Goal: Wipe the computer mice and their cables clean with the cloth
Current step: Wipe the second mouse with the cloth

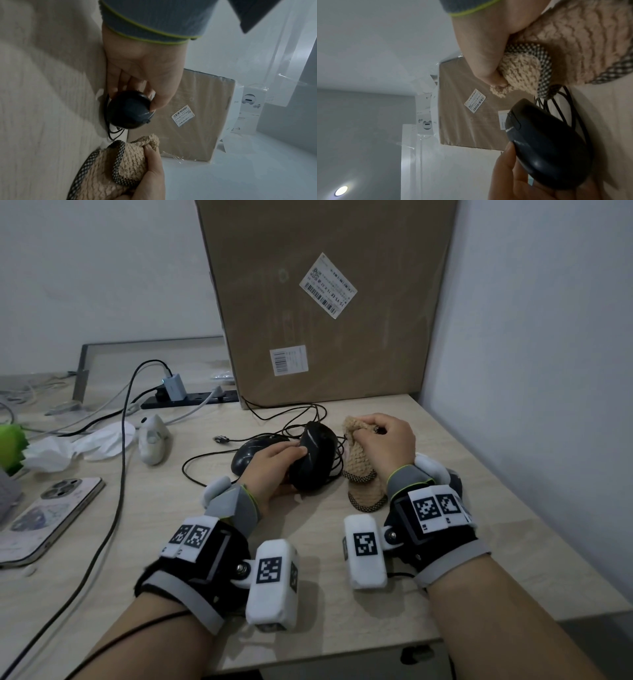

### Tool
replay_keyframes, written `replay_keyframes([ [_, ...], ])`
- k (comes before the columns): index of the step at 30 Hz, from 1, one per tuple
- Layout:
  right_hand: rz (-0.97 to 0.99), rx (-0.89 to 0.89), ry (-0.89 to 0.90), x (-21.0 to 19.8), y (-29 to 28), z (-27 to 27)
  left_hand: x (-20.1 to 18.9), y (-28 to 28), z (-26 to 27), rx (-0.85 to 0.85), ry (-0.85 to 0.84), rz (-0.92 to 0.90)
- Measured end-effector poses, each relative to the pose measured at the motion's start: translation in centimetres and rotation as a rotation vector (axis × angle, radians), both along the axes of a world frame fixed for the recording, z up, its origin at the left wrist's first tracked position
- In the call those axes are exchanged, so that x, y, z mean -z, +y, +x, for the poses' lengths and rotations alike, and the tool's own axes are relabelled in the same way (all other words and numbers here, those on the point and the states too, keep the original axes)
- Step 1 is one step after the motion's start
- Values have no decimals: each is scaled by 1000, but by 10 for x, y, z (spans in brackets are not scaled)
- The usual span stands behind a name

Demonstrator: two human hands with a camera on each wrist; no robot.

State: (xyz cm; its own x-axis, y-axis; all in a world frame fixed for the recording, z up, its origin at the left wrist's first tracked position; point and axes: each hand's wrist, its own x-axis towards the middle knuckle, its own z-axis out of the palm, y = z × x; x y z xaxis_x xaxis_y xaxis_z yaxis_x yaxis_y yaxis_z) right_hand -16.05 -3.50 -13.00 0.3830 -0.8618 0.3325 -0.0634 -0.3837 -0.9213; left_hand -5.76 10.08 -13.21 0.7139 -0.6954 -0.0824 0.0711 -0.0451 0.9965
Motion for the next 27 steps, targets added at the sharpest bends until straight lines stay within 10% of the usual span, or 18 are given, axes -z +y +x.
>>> replay_keyframes([
  [6, -71, -243, 50, -2, 14, 3, 1, 1, -1, 14, -19, 16],
  [27, -2, -20, 17, 3, 1, 3, 1, 3, -1, 103, -53, 9],
])
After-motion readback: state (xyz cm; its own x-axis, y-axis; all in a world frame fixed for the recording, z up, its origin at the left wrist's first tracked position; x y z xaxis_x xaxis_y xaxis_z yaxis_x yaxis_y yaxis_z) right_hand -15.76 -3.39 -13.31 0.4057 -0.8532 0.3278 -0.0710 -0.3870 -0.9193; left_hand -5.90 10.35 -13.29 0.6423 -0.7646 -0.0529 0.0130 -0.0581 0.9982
